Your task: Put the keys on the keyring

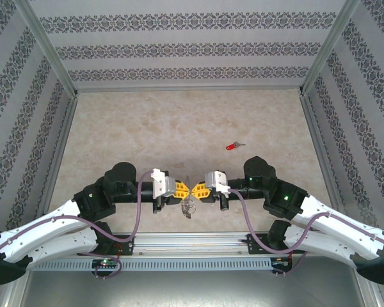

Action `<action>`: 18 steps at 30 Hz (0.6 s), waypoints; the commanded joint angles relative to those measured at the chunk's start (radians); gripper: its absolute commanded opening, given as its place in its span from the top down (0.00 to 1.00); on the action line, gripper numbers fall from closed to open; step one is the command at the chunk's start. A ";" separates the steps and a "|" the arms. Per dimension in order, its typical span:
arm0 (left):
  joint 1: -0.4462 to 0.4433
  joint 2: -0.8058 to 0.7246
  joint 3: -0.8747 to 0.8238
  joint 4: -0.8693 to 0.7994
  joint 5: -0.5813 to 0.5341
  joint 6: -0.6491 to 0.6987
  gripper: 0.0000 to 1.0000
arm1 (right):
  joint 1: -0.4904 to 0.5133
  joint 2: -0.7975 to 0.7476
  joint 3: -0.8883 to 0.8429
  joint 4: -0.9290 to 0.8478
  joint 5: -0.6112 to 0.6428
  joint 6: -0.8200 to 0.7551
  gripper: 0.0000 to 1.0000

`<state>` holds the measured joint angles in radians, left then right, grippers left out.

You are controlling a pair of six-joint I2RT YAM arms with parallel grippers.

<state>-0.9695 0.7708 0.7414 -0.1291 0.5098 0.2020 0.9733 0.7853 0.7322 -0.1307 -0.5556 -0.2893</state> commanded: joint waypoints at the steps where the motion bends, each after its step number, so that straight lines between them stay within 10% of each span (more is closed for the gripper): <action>1: -0.009 0.005 0.025 -0.007 -0.038 0.032 0.89 | 0.016 -0.010 0.023 -0.034 0.028 -0.048 1.00; 15: -0.009 0.010 0.029 -0.011 -0.036 0.064 1.00 | 0.045 -0.032 0.029 -0.064 0.070 -0.076 1.00; 18: -0.008 -0.007 0.029 -0.007 -0.027 0.067 1.00 | 0.044 -0.051 0.015 -0.058 0.098 -0.044 0.78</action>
<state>-0.9699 0.7925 0.7422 -0.1539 0.4892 0.2481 1.0050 0.7719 0.7383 -0.2016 -0.4614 -0.3462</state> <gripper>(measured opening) 0.046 0.171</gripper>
